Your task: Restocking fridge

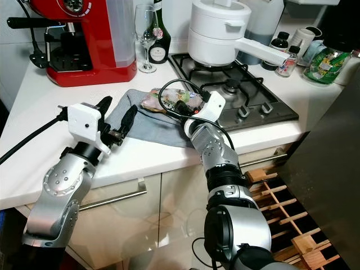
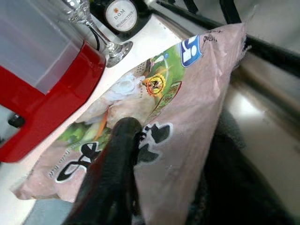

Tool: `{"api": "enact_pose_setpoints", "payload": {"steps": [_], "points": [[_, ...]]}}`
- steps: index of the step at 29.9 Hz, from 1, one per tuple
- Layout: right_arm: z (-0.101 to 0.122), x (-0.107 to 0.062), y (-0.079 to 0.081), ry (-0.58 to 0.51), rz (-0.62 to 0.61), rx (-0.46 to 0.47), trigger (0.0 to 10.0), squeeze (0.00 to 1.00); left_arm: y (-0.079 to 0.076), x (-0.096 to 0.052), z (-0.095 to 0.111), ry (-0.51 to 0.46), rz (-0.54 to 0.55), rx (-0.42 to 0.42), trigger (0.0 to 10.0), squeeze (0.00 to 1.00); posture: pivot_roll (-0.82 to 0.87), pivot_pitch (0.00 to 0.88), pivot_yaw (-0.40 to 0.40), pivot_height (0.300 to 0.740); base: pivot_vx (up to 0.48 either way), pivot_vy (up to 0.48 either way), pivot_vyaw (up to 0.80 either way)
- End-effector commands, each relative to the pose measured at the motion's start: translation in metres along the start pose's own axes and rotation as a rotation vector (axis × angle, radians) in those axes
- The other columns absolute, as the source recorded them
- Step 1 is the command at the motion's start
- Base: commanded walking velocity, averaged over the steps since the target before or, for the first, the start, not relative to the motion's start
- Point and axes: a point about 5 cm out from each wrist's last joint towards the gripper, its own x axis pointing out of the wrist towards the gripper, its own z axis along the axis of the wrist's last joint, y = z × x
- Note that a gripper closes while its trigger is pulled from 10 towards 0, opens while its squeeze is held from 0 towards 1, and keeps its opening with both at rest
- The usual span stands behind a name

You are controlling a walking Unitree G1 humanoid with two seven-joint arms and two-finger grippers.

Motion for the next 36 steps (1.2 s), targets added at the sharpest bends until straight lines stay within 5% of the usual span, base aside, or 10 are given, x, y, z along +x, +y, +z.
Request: {"api": "enact_pose_setpoints", "payload": {"steps": [1, 6, 13, 17, 30, 36], "points": [[0.018, -0.002, 0.008, -0.092, 0.033, -0.126, 0.0, 0.00, -0.001, 0.002, -0.001, 0.000, -0.001, 0.005, 10.0, 0.00, -0.03, 0.000, -0.061, 0.740, 0.000, 0.000, 0.00], [0.046, -0.006, 0.034, -0.236, 0.129, -0.262, 0.0, 0.00, -0.004, 0.003, -0.002, 0.001, -0.004, 0.000, 10.0, 0.00, -0.03, 0.000, -0.060, 0.740, 0.000, 0.000, 0.00], [0.053, -0.014, 0.051, -0.349, 0.178, -0.390, 0.0, 0.00, -0.002, 0.002, -0.002, 0.005, 0.000, 0.002, 10.0, 0.00, -0.02, 0.000, -0.057, 0.740, 0.000, 0.000, 0.00], [0.056, -0.020, 0.064, -0.431, 0.231, -0.561, 0.0, 0.00, -0.002, 0.002, -0.003, 0.012, 0.000, 0.007, 10.0, 0.00, -0.02, 0.000, -0.054, 0.740, 0.000, 0.000, 0.00], [0.046, -0.020, 0.060, -0.418, 0.237, -0.617, 0.0, 0.00, -0.003, 0.002, -0.004, 0.016, 0.005, 0.010, 10.0, 0.00, -0.02, 0.000, -0.056, 0.740, 0.000, 0.000, 0.00], [0.045, -0.019, 0.051, -0.410, 0.210, -0.621, 0.0, 0.00, 0.004, 0.010, -0.002, 0.024, 0.010, -0.093, 10.0, 0.00, -0.02, 0.000, -0.057, 0.740, 0.000, 0.000, 0.00]]}}
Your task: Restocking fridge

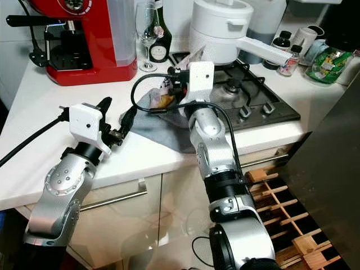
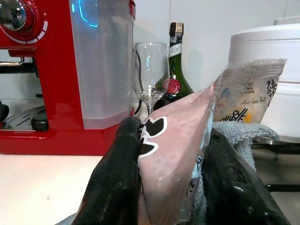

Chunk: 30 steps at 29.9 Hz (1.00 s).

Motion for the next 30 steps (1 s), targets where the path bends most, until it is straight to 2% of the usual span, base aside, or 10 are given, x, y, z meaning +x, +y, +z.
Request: {"api": "enact_pose_setpoints", "payload": {"steps": [1, 2, 3, 5, 9, 11, 13, 20, 24, 30], "points": [[0.008, 0.001, -0.006, -0.043, -0.013, -0.006, 0.0, 0.00, 0.001, 0.004, 0.002, 0.002, -0.013, -0.020, 10.0, 0.00, -0.02, 0.000, -0.057, 0.740, 0.000, 0.000, 0.00], [0.007, 0.001, -0.009, -0.039, -0.029, 0.004, 0.0, 0.00, -0.002, 0.006, 0.004, -0.005, -0.064, -0.025, 10.0, 0.00, -0.02, 0.000, -0.055, 0.740, 0.000, 0.000, 0.00], [0.007, 0.001, -0.009, -0.039, -0.029, 0.004, 0.0, 0.00, -0.002, 0.006, 0.004, -0.005, -0.064, -0.025, 10.0, 0.00, -0.02, 0.000, -0.055, 0.740, 0.000, 0.000, 0.00], [0.008, 0.002, -0.010, -0.042, -0.038, 0.006, 0.0, 0.00, -0.013, 0.005, 0.008, -0.017, -0.158, -0.019, 10.0, 0.00, -0.03, 0.000, -0.053, 0.740, 0.000, 0.000, 0.00], [0.008, 0.002, -0.010, -0.043, -0.047, 0.015, 0.0, 0.00, -0.019, 0.004, 0.008, -0.012, -0.209, -0.015, 10.0, 0.00, -0.03, 0.000, -0.054, 0.740, 0.000, 0.000, 0.00], [0.007, 0.003, -0.011, -0.038, -0.061, 0.058, 0.0, 0.00, -0.027, 0.002, 0.004, 0.016, -0.274, 0.000, 10.0, 0.00, -0.03, 0.000, -0.058, 0.740, 0.000, 0.000, 0.00], [0.008, 0.006, -0.011, -0.029, -0.076, 0.142, 0.0, 0.00, -0.033, 0.001, -0.004, 0.043, -0.306, 0.032, 10.0, 0.00, -0.02, 0.000, -0.061, 0.740, 0.000, 0.000, 0.00], [0.014, 0.008, -0.013, -0.027, -0.082, 0.250, 0.0, 0.00, -0.037, 0.009, -0.013, 0.051, -0.343, 0.111, 10.0, 0.00, -0.03, 0.000, -0.063, 0.740, 0.000, 0.000, 0.00], [0.017, 0.008, -0.013, -0.031, -0.068, 0.258, 0.0, 0.00, -0.036, 0.015, -0.016, 0.048, -0.338, 0.137, 10.0, 0.00, -0.03, 0.000, -0.063, 0.740, 0.000, 0.000, 0.00], [0.019, 0.005, -0.014, -0.026, -0.046, 0.253, 0.0, 0.00, -0.026, 0.026, -0.013, 0.013, -0.293, 0.177, 10.0, 0.00, -0.05, 0.000, -0.061, 0.740, 0.000, 0.000, 0.00]]}}
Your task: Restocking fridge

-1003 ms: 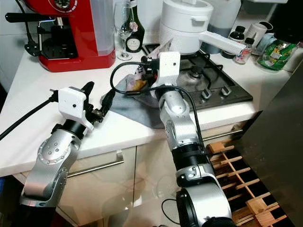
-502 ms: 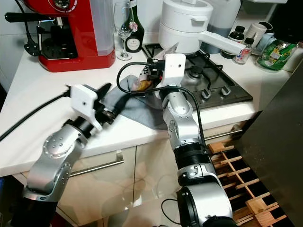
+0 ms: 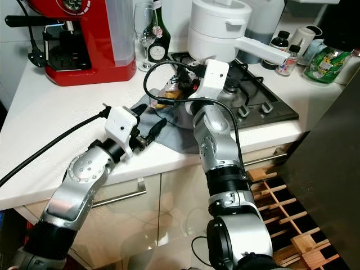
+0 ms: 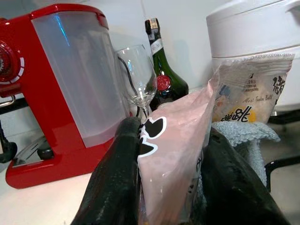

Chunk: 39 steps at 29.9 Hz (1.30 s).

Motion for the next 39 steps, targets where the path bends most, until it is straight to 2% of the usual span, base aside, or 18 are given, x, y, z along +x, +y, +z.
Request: {"api": "enact_pose_setpoints", "payload": {"steps": [1, 4, 5, 6, 7, 11, 18, 19, 29, 36, 37, 38, 39], "points": [[0.013, 0.000, 0.000, -0.045, 0.020, 0.000, 0.0, 0.00, 0.005, 0.003, 0.003, -0.011, 0.017, 0.026, 10.0, 0.00, -0.05, 0.000, -0.061, 0.740, 0.000, 0.000, 0.00], [0.012, -0.002, 0.002, -0.039, 0.030, 0.006, 0.0, 0.00, 0.006, 0.004, 0.000, -0.004, 0.017, 0.053, 10.0, 0.00, -0.05, 0.000, -0.062, 0.740, 0.000, 0.000, 0.00], [0.012, -0.002, 0.004, -0.036, 0.038, 0.008, 0.0, 0.00, 0.008, 0.004, -0.003, 0.002, 0.025, 0.055, 10.0, 0.37, -0.05, 0.000, -0.062, 0.740, 0.000, 0.000, 0.00], [0.011, -0.003, 0.005, -0.033, 0.045, 0.011, 0.0, 0.00, 0.009, 0.005, -0.005, 0.006, 0.033, 0.060, 10.0, 0.48, -0.05, 0.000, -0.062, 0.740, 0.000, 0.000, 0.00], [0.011, -0.004, 0.006, -0.031, 0.051, 0.013, 0.0, 0.00, 0.011, 0.005, -0.008, 0.011, 0.036, 0.066, 10.0, 1.00, -0.05, 0.000, -0.062, 0.740, 0.000, 0.000, 0.00], [0.011, -0.007, 0.009, -0.024, 0.066, 0.014, 0.0, 0.00, 0.018, 0.009, -0.012, 0.026, 0.054, 0.088, 10.0, 1.00, -0.05, 0.000, -0.058, 0.740, 0.000, 0.000, 0.00], [0.006, -0.010, 0.015, -0.010, 0.085, 0.015, 0.0, 0.00, 0.017, 0.023, -0.014, 0.026, 0.035, 0.085, 10.0, 1.00, -0.06, 0.000, -0.054, 0.740, 0.000, 0.000, 0.00], [0.006, -0.011, 0.017, -0.008, 0.093, 0.011, 0.0, 0.00, 0.018, 0.026, -0.013, 0.020, 0.035, 0.092, 10.0, 0.00, -0.06, 0.000, -0.054, 0.740, 0.000, 0.000, 0.00], [0.003, -0.014, 0.027, -0.005, 0.138, -0.030, 0.0, 0.00, 0.022, 0.033, -0.012, 0.008, 0.033, 0.107, 10.0, 0.00, -0.06, 0.000, -0.054, 0.740, 0.000, 0.000, 0.00], [-0.001, -0.016, 0.032, 0.008, 0.153, -0.023, 0.0, 0.00, 0.022, 0.040, -0.012, 0.020, 0.019, 0.110, 10.0, 0.00, -0.06, 0.000, -0.051, 0.740, 0.000, 0.000, 0.00], [-0.001, -0.016, 0.033, 0.009, 0.156, -0.022, 0.0, 0.00, 0.021, 0.040, -0.014, 0.033, 0.010, 0.105, 5.4, 0.00, -0.06, 0.000, -0.051, 0.740, 0.000, 0.000, 0.00], [-0.002, -0.017, 0.034, 0.010, 0.159, -0.022, 0.0, 0.00, 0.020, 0.040, -0.016, 0.048, 0.012, 0.092, 5.4, 0.00, -0.06, 0.000, -0.051, 0.740, 0.000, 0.000, 0.00], [-0.002, -0.017, 0.034, 0.011, 0.161, -0.021, 0.0, 0.00, 0.021, 0.040, -0.018, 0.059, 0.020, 0.078, 3.4, 0.00, -0.06, 0.000, -0.049, 0.740, 0.000, 0.000, 0.00]]}}
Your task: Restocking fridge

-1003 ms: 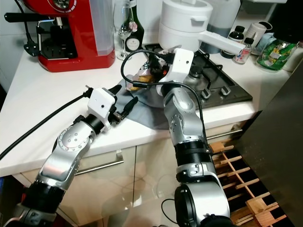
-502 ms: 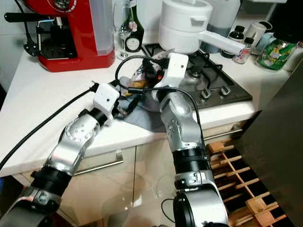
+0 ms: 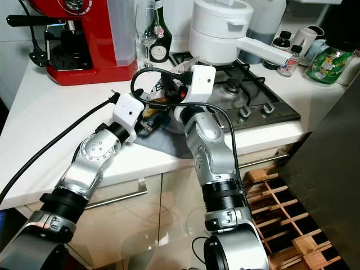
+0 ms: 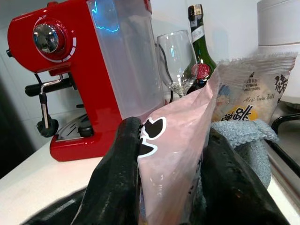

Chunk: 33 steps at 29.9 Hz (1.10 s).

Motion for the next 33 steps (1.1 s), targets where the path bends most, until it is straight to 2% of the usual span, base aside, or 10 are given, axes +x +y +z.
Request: {"api": "enact_pose_setpoints", "payload": {"steps": [1, 2, 6, 10, 23, 28, 33], "points": [[0.008, 0.000, 0.007, -0.027, 0.033, -0.011, 0.0, 0.00, -0.001, 0.005, 0.000, 0.019, -0.015, -0.009, 0.8, 0.00, -0.06, 0.000, -0.049, 0.740, 0.000, 0.000, 0.00], [0.007, -0.001, 0.007, -0.026, 0.035, -0.011, 0.0, 0.00, -0.001, 0.005, -0.001, 0.023, -0.020, -0.008, 0.0, 0.00, -0.06, 0.000, -0.049, 0.740, 0.000, 0.000, 0.00], [0.006, -0.002, 0.008, -0.020, 0.049, -0.016, 0.0, 0.00, -0.005, 0.005, -0.008, 0.076, -0.076, -0.053, 0.0, 0.00, -0.06, 0.000, -0.052, 0.740, 0.000, 0.000, 0.00], [0.005, -0.002, 0.009, -0.009, 0.064, -0.020, 0.0, 0.00, -0.006, 0.005, -0.009, 0.091, -0.085, -0.054, 0.0, 0.00, -0.06, 0.000, -0.053, 0.740, 0.000, 0.000, 0.00], [-0.005, -0.006, 0.007, 0.034, 0.060, 0.006, 0.0, 0.00, -0.003, 0.006, -0.002, 0.039, -0.063, -0.075, 0.0, 0.00, -0.06, 0.000, -0.048, 0.740, 0.000, 0.000, 0.00], [-0.006, -0.007, 0.008, 0.041, 0.063, 0.014, 0.0, 0.00, -0.005, 0.007, -0.004, 0.054, -0.069, -0.141, 0.0, 0.00, -0.07, 0.000, -0.048, 0.740, 0.000, 0.000, 0.00], [-0.006, -0.008, 0.008, 0.040, 0.069, 0.021, 0.0, 0.00, -0.009, 0.008, -0.002, 0.039, -0.085, -0.161, 0.0, 0.00, -0.07, 0.000, -0.047, 0.740, 0.000, 0.000, 0.00]]}}
